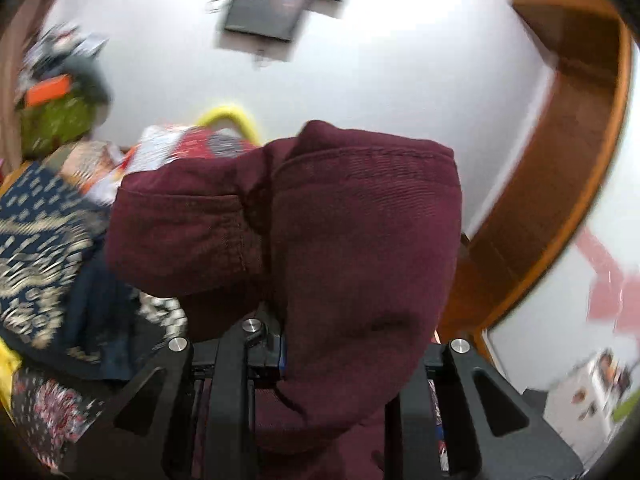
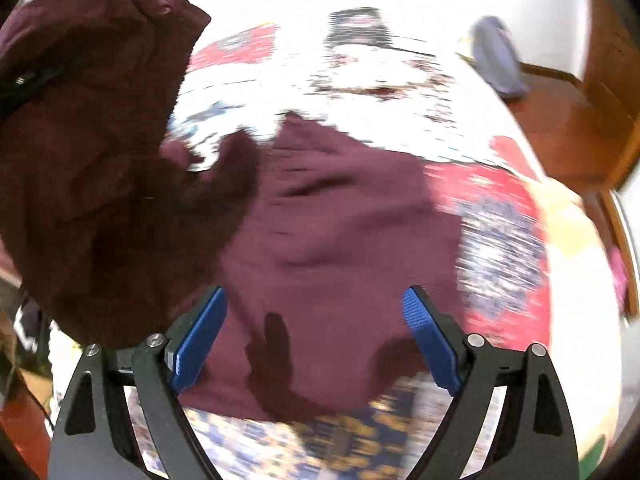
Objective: Fold large clothes
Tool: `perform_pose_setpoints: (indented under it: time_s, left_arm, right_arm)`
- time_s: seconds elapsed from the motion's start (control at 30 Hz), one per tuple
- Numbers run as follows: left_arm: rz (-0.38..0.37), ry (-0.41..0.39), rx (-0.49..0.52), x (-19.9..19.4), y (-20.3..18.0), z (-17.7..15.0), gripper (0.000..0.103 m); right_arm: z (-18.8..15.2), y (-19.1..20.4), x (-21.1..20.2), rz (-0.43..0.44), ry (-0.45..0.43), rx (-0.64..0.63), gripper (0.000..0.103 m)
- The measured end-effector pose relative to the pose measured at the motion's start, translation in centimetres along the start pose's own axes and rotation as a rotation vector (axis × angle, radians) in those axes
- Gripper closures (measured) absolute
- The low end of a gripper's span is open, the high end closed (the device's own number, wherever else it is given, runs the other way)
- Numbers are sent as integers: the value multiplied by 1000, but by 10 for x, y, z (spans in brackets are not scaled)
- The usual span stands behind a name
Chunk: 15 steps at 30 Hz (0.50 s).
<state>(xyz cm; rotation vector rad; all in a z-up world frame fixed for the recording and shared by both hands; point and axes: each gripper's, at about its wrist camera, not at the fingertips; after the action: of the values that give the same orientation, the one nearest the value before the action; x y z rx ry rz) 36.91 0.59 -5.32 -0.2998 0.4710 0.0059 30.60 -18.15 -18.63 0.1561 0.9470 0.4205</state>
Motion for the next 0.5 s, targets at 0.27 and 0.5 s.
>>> perform_pose_setpoints:
  time_s: [0.27, 0.5]
  left_arm:
    - [-74, 266, 370, 48, -90, -110, 80]
    - [-98, 397, 512, 38, -91, -167, 69]
  right_arm:
    - [-21, -61, -36, -87, -29, 110, 15]
    - [-33, -79, -55, -132, -35, 96, 15]
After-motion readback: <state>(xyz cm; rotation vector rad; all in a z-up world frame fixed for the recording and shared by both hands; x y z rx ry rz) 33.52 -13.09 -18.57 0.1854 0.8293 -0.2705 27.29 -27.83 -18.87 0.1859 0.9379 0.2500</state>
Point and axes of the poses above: each gripper's, at about its wrist camera, not at the fingertips, and x roughly the way its jaws point, y to its left, z to its top, and after that the axes turned 6 degrees about -y, right-handed
